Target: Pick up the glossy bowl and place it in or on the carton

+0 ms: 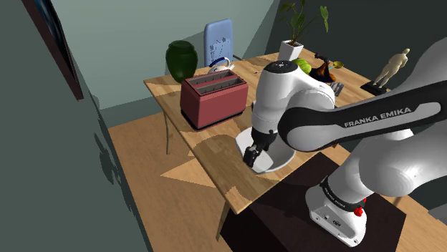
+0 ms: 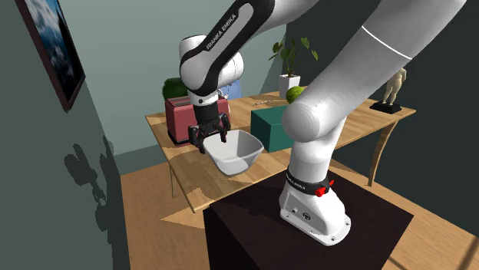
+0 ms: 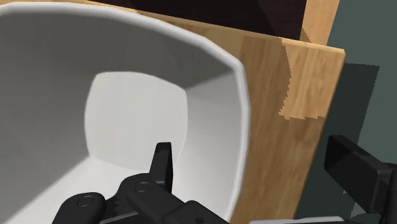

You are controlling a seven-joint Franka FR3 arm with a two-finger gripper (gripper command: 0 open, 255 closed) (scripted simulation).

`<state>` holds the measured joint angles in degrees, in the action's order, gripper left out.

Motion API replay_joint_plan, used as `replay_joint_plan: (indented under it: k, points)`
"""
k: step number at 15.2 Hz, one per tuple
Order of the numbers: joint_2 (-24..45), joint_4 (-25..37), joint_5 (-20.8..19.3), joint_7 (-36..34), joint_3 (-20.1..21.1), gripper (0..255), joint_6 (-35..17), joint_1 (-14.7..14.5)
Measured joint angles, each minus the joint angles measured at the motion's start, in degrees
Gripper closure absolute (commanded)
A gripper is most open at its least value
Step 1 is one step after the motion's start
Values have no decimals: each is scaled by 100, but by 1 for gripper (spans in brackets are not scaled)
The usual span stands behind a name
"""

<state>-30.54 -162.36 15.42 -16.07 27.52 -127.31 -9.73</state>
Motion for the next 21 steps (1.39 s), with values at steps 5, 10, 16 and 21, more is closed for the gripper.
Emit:
replay_joint_plan:
  k: [5, 10, 16, 21]
  points:
    - [389, -221, 26, -40, 143, 0, -598, 38]
    - [507, -256, 23, -62, 185, 0, -755, 55]
    - [511, -257, 22, -62, 185, 255, -760, 56]
    - [508, -254, 22, -62, 186, 255, -759, 55]
